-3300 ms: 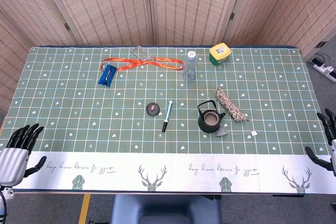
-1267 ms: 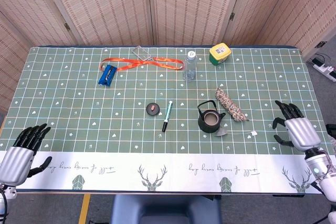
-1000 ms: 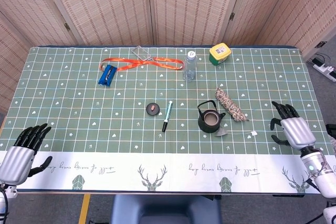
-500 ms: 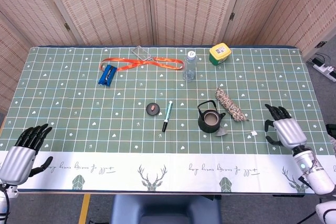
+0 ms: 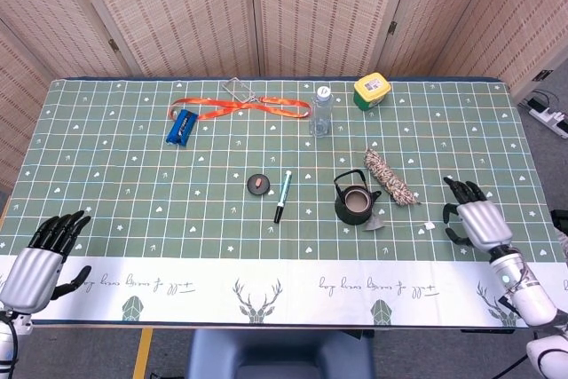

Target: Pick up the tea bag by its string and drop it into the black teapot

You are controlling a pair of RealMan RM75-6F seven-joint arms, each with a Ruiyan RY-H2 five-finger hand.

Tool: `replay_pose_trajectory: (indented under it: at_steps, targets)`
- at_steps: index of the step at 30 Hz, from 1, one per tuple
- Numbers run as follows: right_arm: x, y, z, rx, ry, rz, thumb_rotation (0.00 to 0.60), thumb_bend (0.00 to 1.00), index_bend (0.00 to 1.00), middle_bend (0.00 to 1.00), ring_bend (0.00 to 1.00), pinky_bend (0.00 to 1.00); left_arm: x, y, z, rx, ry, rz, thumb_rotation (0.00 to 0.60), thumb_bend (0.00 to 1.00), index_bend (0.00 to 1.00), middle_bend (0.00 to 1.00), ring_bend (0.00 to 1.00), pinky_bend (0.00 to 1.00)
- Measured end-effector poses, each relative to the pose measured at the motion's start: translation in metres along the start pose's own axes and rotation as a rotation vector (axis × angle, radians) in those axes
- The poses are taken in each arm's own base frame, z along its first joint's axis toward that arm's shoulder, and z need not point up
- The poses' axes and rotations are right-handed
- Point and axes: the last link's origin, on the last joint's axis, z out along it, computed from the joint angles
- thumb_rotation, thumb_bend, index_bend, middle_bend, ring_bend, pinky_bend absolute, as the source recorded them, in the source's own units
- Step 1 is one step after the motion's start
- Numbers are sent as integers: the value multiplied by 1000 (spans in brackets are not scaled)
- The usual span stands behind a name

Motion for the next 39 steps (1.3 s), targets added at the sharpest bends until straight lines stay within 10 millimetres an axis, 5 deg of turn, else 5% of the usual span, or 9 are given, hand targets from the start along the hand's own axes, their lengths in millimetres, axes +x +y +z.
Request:
replay_pose_trajectory:
  at_steps: [39]
  targets:
    - [-27,-21,31,-15,-96,-67,600,391,430,0,0,0,0,1,-3,-12,-6,-8,600,290,33,36,77,100]
